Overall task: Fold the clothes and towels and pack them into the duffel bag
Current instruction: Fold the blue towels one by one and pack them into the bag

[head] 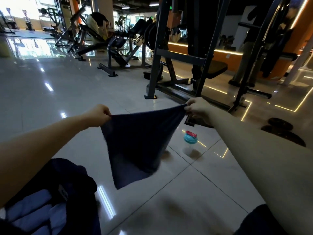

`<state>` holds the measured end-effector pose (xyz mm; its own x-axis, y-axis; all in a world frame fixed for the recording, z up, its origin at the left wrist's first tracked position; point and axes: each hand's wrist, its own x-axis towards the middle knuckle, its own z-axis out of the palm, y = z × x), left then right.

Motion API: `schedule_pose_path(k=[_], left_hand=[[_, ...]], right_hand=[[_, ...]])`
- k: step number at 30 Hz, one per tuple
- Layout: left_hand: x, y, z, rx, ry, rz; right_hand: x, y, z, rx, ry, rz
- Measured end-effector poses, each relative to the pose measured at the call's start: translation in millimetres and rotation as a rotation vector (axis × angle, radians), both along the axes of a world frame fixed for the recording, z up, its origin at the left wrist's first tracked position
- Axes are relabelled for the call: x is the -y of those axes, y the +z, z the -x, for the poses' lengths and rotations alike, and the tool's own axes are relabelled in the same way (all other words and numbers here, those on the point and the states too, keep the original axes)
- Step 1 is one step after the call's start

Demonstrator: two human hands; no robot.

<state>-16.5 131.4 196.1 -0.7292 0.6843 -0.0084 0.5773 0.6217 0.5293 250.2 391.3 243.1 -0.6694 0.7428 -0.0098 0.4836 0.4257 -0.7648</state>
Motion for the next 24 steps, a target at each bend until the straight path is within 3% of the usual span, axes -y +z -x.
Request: schedule_pose_path(k=[2, 9, 14, 19, 24], left_hand=[[0.5, 6.8, 1.2, -0.045, 0.023, -0.131], [2.2, 7.6, -9.0, -0.124, 0.002, -0.125], [1.9, 4.6, -9.0, -0.115, -0.018, -0.117], [5.3, -5.3, -7.3, -0.011, -0.056, -0.048], [22.0, -7.9, -8.1, 0.213, -0.194, 0.205]], right_hand=[[-1.9, 1.5, -0.4, -0.070, -0.040, 0.012], [-8.9, -10.1, 1.0, -0.127, -0.202, 0.089], [-12.6, -12.8, -4.1, -0.108, -0.204, 0.092], [-11.7, -18.2, -17.9, -0.010, -0.134, 0.065], [-11.5, -20.5, -35.6, 0.183, 0.065, 0.144]])
